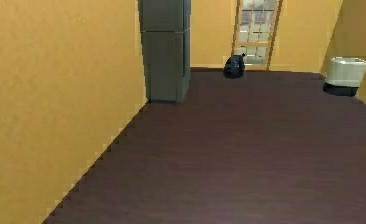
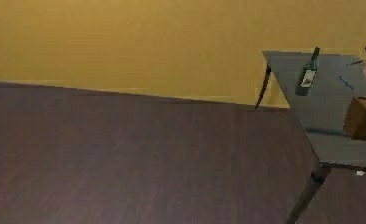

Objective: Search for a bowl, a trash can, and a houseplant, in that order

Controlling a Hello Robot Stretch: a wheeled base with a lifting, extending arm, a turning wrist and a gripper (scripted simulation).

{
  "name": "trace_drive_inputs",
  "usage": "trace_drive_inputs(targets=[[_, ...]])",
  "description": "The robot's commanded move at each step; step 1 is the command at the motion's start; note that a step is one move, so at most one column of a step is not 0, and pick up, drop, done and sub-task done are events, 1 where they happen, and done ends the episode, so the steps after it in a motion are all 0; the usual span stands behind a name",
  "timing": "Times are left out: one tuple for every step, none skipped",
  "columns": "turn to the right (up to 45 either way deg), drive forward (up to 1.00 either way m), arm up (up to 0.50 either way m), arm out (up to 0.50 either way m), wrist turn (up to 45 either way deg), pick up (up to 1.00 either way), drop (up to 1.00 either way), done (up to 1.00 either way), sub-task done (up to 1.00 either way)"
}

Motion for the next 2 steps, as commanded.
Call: trace_drive_inputs(targets=[[36.0, 0.00, 0.00, 0.00, 0.0, 0.00, 0.00, 0.00, 0.00], [0.0, 1.00, 0.00, 0.00, 0.0, 0.00, 0.00, 0.00, 0.00]])
